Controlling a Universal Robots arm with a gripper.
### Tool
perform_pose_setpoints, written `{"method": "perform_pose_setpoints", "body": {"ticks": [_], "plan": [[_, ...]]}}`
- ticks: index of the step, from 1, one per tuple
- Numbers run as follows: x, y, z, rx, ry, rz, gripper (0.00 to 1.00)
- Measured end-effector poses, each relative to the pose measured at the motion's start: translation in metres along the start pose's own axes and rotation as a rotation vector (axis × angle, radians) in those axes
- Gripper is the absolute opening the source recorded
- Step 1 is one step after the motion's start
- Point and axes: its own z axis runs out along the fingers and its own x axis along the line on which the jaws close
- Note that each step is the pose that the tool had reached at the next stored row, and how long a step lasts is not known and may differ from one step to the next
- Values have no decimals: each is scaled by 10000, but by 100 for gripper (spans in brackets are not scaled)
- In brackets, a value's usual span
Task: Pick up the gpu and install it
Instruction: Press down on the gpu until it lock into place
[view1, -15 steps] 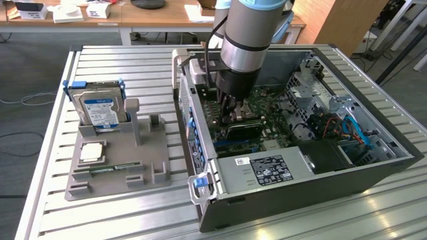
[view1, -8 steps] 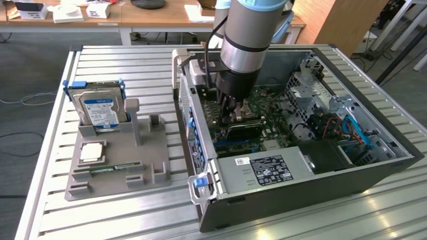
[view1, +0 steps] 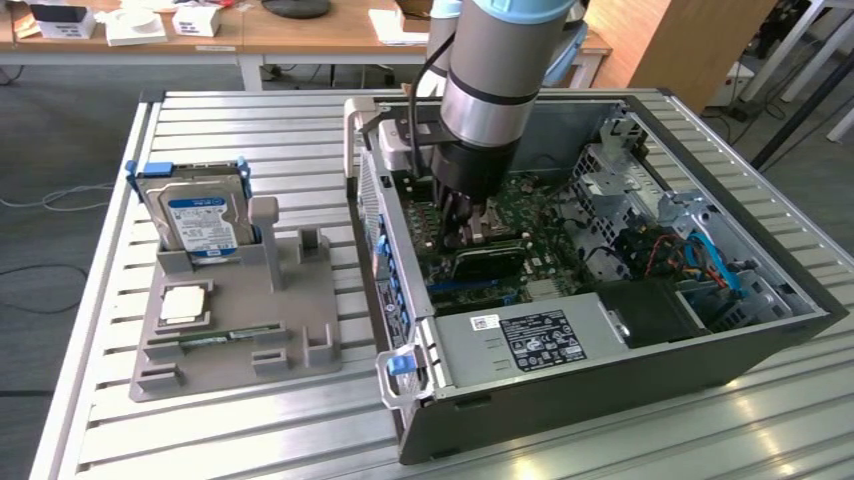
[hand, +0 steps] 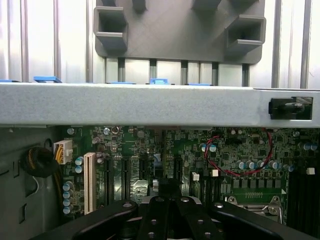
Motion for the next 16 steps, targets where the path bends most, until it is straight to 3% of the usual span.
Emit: {"method": "perform_pose_setpoints", "body": {"ticks": [16], "plan": [[0,-1,12,2,-2,-1,11]]}}
